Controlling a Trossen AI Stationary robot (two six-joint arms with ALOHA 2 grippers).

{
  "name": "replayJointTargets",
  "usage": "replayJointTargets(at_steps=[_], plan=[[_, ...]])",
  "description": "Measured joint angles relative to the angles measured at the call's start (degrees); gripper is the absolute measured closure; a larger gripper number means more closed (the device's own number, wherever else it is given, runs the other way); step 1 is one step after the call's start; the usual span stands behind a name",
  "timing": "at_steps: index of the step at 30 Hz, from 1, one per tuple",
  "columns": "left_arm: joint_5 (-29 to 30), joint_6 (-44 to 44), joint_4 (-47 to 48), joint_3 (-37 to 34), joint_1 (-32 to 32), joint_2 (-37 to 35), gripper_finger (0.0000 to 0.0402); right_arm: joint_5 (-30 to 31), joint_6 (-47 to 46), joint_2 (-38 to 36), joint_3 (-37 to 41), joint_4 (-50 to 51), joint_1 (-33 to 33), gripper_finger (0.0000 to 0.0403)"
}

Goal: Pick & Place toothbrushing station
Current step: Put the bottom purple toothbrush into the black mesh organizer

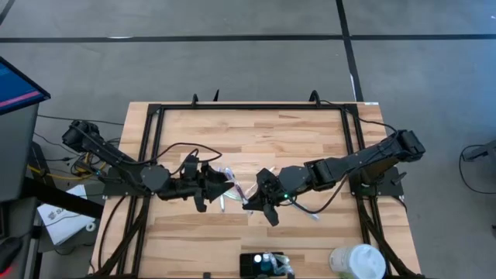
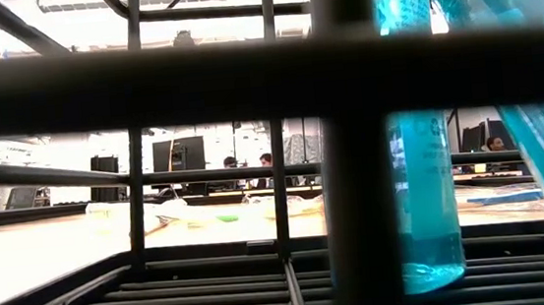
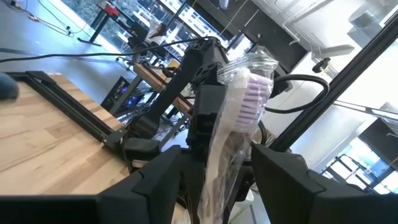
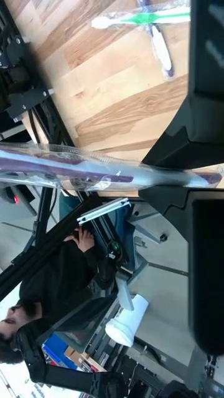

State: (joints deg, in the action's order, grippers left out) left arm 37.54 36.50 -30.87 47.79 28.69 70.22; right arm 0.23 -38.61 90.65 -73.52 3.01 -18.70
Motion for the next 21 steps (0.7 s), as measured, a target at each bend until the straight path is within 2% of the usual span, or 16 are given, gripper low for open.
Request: replayJointTargets(at_steps=[16, 21], plan=[[-0.09, -0.14, -0.02, 0.00, -3.46, 0.00, 0.0245, 0.28, -0.02, 0.02, 0.00, 0.00, 1.75, 0.0378], [-0.63, -0.19, -0.02, 0.00, -3.65, 0.00, 0.0278, 0.26, 0.00, 0.02, 0.00, 0.00, 1.90, 0.0384]])
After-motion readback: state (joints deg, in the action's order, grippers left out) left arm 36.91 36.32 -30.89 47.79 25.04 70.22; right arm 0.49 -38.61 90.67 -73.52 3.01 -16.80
